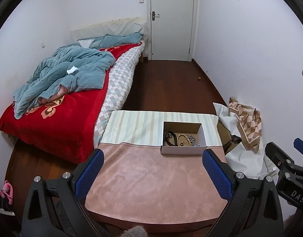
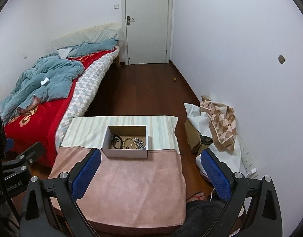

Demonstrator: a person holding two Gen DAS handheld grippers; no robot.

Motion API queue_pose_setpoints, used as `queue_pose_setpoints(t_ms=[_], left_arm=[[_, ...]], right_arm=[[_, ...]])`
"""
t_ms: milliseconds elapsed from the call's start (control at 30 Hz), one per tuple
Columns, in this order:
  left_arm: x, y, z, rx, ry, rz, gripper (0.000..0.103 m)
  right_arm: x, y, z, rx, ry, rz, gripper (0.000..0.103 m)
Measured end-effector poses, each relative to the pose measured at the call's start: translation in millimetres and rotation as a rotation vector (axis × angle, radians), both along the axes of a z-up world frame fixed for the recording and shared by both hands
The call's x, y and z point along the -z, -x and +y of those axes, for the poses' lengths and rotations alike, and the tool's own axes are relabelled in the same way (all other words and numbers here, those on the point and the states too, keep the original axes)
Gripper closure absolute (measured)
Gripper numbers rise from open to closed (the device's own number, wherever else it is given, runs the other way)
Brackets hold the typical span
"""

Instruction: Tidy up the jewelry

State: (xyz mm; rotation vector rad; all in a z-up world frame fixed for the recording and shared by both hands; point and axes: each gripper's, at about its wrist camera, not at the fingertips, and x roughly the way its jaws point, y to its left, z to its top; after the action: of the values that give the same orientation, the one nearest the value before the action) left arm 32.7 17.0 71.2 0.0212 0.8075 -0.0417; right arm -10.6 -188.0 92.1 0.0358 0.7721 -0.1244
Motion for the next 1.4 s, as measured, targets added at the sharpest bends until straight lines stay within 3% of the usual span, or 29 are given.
queue_pose_setpoints(t_ms=[367, 967, 1400], left_arm=[[-2.4, -2.0, -6.8, 0.013, 0.002, 0.011, 0.001], [24.5, -75.3, -21.2, -0.028, -0.042, 0.057, 0.000], [42.8, -93.9, -27.5, -0.017, -0.040, 0.121, 0.000]], right_arm=[[-10.4, 3.1, -6.0, 0.007, 0.003, 0.012, 0.000], [31.8, -92.0, -17.7, 0.032, 0.014, 0.122, 0.000], [52.1, -114.7, -24.6, 0.043, 0.009, 0.178, 0.000]])
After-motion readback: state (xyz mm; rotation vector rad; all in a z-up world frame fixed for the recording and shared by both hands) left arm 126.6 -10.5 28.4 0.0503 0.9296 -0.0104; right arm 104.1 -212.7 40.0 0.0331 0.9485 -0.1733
